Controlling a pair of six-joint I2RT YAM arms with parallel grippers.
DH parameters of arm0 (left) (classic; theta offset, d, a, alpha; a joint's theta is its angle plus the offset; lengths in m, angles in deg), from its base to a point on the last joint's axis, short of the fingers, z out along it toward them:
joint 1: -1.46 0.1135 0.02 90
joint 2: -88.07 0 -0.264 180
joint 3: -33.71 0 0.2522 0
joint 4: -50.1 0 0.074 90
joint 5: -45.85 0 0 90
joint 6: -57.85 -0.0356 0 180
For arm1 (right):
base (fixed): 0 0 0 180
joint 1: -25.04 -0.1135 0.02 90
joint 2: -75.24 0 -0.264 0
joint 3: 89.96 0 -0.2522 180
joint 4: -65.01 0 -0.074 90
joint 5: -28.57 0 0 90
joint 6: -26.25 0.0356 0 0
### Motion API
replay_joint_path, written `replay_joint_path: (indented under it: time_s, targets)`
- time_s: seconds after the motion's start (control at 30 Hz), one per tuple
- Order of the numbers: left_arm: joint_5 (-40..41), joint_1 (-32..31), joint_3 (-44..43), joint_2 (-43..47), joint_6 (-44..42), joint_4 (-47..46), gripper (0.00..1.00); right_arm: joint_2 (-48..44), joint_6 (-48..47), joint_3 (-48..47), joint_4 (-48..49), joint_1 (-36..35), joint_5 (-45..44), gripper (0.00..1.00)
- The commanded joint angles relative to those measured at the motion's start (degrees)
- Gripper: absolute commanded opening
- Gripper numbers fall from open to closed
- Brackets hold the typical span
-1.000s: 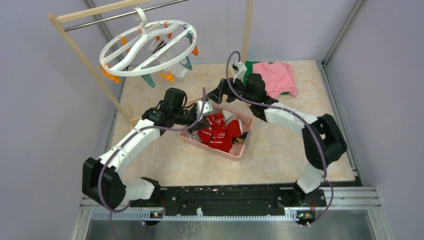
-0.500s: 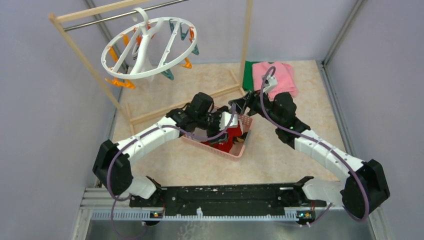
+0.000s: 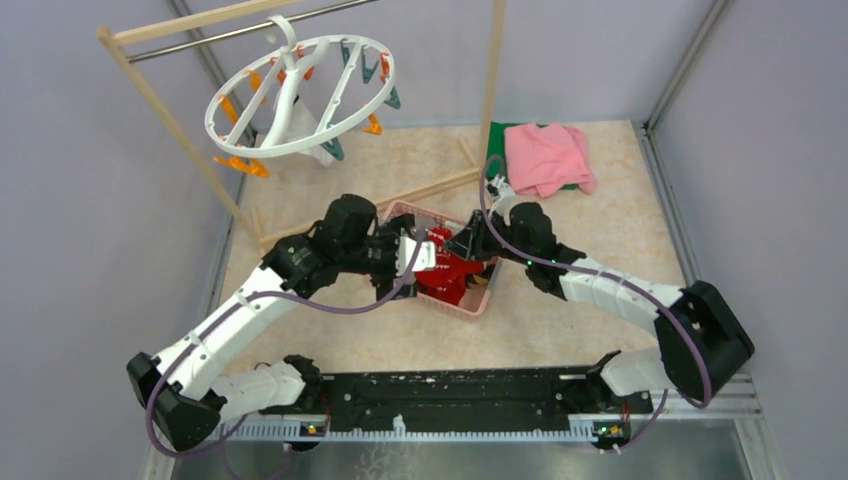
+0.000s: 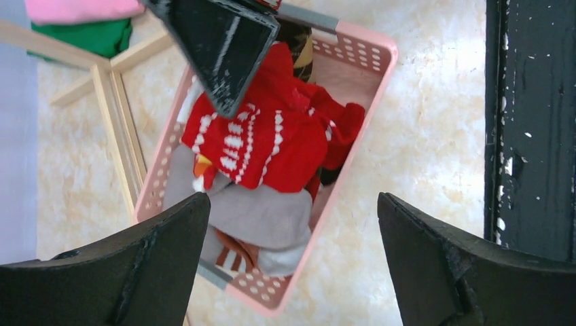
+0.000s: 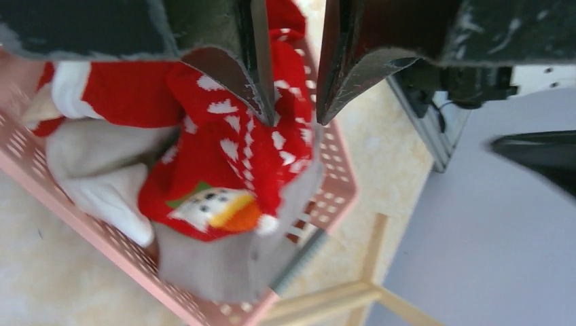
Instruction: Remove the socks clipped to the hanger
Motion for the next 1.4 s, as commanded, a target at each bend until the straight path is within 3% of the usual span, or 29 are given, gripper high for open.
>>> replay_joint_path:
  time_s: [0.0, 0.17, 0.27, 0.43, 0.5, 0.73, 0.8, 0.93, 1.2, 1.37]
  targets:
    - [-0.14, 7.37, 0.33, 1.61, 1.16, 5.46, 0.99, 6.14, 0.36, -1.57, 1.18, 0.02, -1.57, 0.27]
    - [-4.00, 23.35, 1.96, 0.74, -1.11, 6.38, 0.99, 12.07, -0.25, 0.07, -0.15, -0.30, -3.78, 0.17]
    - [-0.70, 26.85, 5.75, 1.86, -0.21, 0.41, 0.99, 10.97, -3.78, -1.51, -4.27, -2.38, -9.48, 0.13]
    - [4.09, 30.96, 9.58, 0.98, 4.69, -8.43, 0.99, 5.56, -5.74, -8.19, -14.86, -4.57, -15.14, 0.16]
    - [4.44, 32.44, 10.58, 0.31, 6.84, -10.70, 0.99, 0.79, -5.66, -9.01, -16.50, -4.57, -16.36, 0.22]
    - [8.40, 37.18, 14.89, -4.05, 17.94, -24.87, 0.99, -9.44, -6.79, -11.61, -17.75, -4.18, -16.53, 0.71]
    - [10.69, 37.51, 14.50, -6.49, 21.50, -28.70, 0.99, -9.91, -7.00, -11.50, -17.00, -4.23, -16.52, 0.79]
    - [14.35, 37.52, 11.12, -12.79, 26.58, -35.15, 0.99, -9.94, -7.50, -10.36, -14.89, -4.17, -16.53, 0.85]
    - [12.34, 39.60, -2.57, -28.58, 32.95, -40.31, 0.99, -8.84, -8.03, -8.32, -8.85, -3.92, -18.20, 0.84]
    - [15.34, 40.45, -6.84, -34.28, 38.92, -48.86, 0.99, -8.99, -7.84, -7.44, -8.37, -3.91, -20.29, 0.84]
